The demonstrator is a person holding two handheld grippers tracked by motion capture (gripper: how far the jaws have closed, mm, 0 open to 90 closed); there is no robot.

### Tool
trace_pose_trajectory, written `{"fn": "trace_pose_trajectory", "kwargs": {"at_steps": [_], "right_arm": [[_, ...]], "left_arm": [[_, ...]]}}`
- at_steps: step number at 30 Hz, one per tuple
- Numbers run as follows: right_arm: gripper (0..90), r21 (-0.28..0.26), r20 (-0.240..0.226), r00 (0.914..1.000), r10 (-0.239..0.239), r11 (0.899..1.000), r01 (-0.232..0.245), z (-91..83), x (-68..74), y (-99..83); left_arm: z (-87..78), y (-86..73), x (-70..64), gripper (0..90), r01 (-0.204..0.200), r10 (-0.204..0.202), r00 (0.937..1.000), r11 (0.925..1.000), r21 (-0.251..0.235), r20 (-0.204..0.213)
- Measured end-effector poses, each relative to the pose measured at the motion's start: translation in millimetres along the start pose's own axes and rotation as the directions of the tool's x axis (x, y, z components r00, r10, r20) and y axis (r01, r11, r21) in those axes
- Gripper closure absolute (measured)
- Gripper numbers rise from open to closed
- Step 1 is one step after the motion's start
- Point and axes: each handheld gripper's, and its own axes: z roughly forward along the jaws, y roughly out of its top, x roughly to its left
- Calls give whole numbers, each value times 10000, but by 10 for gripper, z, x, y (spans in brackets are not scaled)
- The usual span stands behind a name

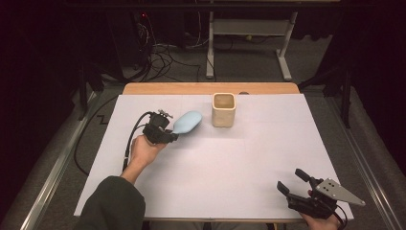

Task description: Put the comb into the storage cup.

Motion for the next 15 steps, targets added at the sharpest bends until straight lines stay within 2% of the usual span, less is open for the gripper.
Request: {"fn": "trace_pose_trajectory", "kwargs": {"at_steps": [15], "right_arm": [[181,-21,25,10000,26,10000,-26,-2,2,1]], "left_arm": [[-154,-160,-146,691,-406,421,9984,9984,-387,382]]}}
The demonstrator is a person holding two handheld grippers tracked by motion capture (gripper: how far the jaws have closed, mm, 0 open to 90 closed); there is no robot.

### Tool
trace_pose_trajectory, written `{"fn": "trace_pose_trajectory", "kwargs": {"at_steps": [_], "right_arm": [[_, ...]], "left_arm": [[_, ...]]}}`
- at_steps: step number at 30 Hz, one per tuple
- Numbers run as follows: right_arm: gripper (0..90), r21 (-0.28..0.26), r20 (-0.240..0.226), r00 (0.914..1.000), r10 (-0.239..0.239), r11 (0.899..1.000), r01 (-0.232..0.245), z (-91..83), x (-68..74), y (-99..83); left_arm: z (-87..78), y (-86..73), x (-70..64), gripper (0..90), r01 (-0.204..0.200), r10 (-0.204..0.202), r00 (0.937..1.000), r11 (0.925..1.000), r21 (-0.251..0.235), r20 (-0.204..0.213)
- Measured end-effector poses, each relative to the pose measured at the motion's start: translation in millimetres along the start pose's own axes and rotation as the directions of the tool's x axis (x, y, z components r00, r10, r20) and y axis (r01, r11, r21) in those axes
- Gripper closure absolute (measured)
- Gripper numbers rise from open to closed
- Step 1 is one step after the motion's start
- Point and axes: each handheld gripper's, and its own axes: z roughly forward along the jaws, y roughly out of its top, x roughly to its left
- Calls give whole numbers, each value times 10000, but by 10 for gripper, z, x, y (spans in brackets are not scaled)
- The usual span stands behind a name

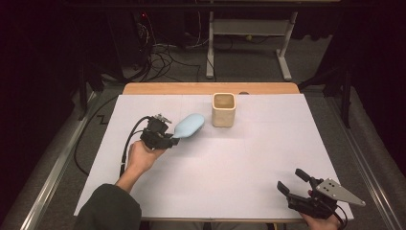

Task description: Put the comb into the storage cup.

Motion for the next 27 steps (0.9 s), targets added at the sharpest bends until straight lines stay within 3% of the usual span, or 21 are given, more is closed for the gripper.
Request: {"fn": "trace_pose_trajectory", "kwargs": {"at_steps": [12,27], "right_arm": [[181,-6,-2,10000,-32,10000,32,6,5,2],[195,192,-309,9993,-223,9996,229,16,51,45]], "left_arm": [[-100,-126,-173,691,-418,428,9986,9986,-320,307],[-232,-236,-510,691,-1171,1241,9890,9894,-862,804]]}}
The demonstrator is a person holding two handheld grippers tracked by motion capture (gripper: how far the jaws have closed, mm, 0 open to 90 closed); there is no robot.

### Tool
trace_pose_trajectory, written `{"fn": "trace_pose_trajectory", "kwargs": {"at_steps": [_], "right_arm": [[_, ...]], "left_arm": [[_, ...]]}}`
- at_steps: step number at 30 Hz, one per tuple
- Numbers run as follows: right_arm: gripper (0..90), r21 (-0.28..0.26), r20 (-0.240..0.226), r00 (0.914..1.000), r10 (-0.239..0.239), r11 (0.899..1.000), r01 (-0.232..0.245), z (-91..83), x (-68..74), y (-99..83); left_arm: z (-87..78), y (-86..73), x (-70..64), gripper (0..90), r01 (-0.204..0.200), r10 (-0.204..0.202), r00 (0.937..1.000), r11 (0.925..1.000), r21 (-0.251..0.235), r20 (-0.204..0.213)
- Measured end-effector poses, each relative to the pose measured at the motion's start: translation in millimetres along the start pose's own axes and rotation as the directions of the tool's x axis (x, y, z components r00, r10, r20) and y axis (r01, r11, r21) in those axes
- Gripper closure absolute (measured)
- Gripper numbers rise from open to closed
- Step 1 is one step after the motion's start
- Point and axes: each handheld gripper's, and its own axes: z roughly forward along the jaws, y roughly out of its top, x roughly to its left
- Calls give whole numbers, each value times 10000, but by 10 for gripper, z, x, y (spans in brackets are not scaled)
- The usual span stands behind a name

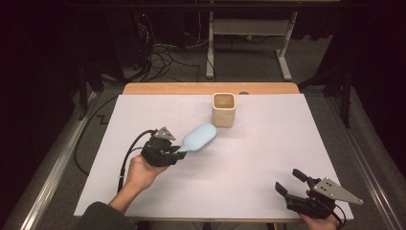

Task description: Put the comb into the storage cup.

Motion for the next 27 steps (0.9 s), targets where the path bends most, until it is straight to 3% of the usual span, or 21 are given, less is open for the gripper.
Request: {"fn": "trace_pose_trajectory", "kwargs": {"at_steps": [6,18,27], "right_arm": [[190,-68,-234,9997,-66,10000,64,26,58,40],[194,61,-1182,9928,-202,9998,211,164,262,127],[181,497,-1760,9843,123,9988,-36,334,399,173]], "left_arm": [[-18,-53,-108,691,-171,173,9998,9997,-152,120],[-2,-105,-289,691,-492,507,9976,9983,-311,480],[11,-101,-419,691,-777,803,9950,9960,-447,596]]}}
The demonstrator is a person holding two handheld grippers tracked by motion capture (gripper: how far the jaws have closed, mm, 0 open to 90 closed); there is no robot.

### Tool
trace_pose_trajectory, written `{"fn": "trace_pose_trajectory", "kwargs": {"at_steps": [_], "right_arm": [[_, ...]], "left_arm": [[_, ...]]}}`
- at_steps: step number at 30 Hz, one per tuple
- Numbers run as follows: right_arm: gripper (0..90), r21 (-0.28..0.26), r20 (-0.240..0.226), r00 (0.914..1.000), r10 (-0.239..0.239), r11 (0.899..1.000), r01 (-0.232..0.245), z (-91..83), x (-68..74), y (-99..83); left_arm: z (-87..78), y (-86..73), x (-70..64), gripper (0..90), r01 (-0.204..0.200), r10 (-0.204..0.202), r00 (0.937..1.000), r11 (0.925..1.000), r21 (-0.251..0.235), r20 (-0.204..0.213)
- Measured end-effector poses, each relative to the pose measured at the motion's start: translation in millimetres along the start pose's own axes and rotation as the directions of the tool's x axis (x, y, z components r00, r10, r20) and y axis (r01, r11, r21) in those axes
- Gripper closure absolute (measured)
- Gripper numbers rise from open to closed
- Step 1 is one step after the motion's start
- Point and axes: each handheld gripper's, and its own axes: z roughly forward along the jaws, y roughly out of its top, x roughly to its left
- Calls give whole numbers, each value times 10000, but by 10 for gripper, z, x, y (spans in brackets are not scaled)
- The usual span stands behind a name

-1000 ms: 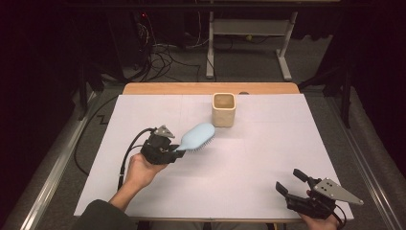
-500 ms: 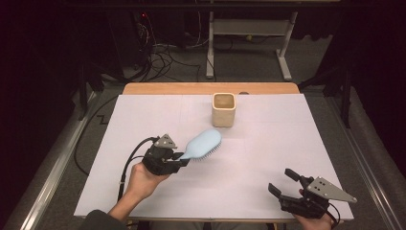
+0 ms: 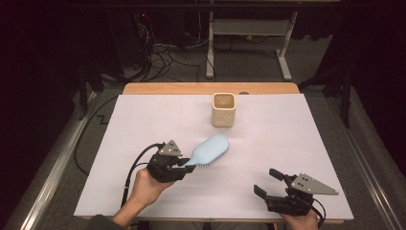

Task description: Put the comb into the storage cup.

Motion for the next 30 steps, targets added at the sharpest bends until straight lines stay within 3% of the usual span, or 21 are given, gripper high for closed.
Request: {"fn": "trace_pose_trajectory", "kwargs": {"at_steps": [8,16,30], "right_arm": [[181,130,-621,9981,1,9999,7,180,95,76],[181,330,-1037,9941,322,9990,-289,348,148,147],[159,712,-1533,9840,911,9942,-810,608,183,222]], "left_arm": [[5,23,-93,691,-153,155,9998,9998,-143,143],[39,73,-212,691,-548,554,9981,9983,-188,282],[104,98,-286,690,-633,642,9972,9977,-257,375]]}}
